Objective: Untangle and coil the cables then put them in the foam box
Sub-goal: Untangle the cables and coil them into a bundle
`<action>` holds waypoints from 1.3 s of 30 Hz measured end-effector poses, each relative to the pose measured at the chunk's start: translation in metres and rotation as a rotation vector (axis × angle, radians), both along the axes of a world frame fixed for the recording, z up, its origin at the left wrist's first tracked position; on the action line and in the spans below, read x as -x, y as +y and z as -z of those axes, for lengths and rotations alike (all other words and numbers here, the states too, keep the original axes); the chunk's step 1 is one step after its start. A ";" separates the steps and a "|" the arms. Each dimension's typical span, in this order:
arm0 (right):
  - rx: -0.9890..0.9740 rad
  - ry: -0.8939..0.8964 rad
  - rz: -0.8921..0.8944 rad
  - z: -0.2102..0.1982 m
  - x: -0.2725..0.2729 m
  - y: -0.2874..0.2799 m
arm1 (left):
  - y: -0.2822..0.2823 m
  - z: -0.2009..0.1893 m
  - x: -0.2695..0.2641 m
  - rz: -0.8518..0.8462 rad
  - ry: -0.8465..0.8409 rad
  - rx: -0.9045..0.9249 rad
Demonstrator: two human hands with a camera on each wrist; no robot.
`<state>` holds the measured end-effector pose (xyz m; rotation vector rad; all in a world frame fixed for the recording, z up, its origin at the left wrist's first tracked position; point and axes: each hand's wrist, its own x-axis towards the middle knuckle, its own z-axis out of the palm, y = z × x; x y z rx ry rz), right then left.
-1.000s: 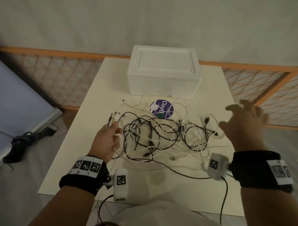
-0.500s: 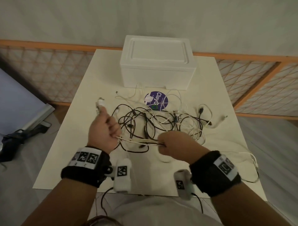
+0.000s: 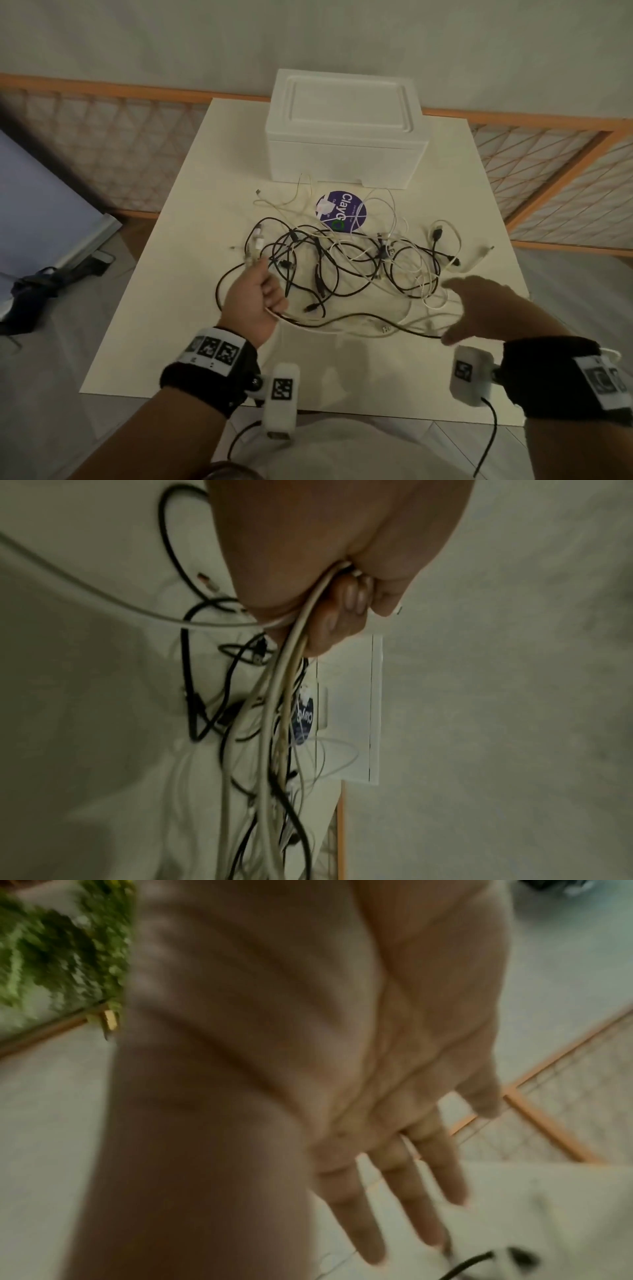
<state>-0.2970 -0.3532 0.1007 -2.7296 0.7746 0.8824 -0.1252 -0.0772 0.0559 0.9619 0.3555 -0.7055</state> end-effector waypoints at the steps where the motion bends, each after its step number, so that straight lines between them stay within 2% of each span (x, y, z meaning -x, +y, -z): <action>1: -0.076 -0.109 -0.061 -0.002 -0.010 0.012 | -0.006 0.000 0.005 0.042 -0.004 0.009; 4: -0.441 -0.374 -0.112 -0.008 -0.045 0.077 | -0.025 -0.007 0.020 0.166 0.002 0.049; 7: -0.686 -0.414 -0.098 0.006 -0.073 0.132 | -0.033 -0.014 0.030 0.295 -0.065 0.026; 10: -0.872 -0.402 0.090 0.016 -0.082 0.138 | -0.025 -0.012 0.027 0.384 -0.234 -0.007; 12: -0.779 -0.411 0.009 0.017 -0.081 0.133 | -0.021 -0.008 0.022 0.408 -0.372 -0.013; 14: -0.705 -0.413 -0.076 0.018 -0.081 0.131 | -0.017 -0.005 0.019 0.429 -0.458 -0.103; 18: -0.665 -0.400 -0.127 0.019 -0.081 0.137 | -0.015 0.001 0.022 0.461 -0.495 -0.193; 20: -0.628 -0.419 -0.199 0.020 -0.078 0.137 | -0.018 -0.003 0.024 0.341 -0.360 -0.106; 23: -0.509 -0.324 -0.251 0.020 -0.063 0.121 | -0.011 -0.003 0.017 0.001 0.025 0.065; 26: -0.485 -0.286 -0.070 0.021 -0.030 0.087 | 0.010 0.011 0.000 -0.212 0.116 0.057; 29: -0.275 -0.221 0.063 0.030 0.005 0.046 | 0.032 0.027 -0.010 -0.319 0.149 -0.011; 31: -0.127 -0.160 0.120 0.037 0.023 0.023 | 0.034 0.033 -0.005 -0.286 0.163 -0.041; 35: 0.076 -0.055 0.095 0.040 0.038 -0.001 | 0.005 0.033 0.026 -0.008 0.176 0.010; 37: 0.081 -0.211 0.082 0.034 0.028 0.002 | -0.012 0.027 0.042 0.116 0.167 0.050; 39: -0.084 -0.460 0.078 0.024 0.005 0.018 | -0.026 0.021 0.051 0.202 0.144 0.044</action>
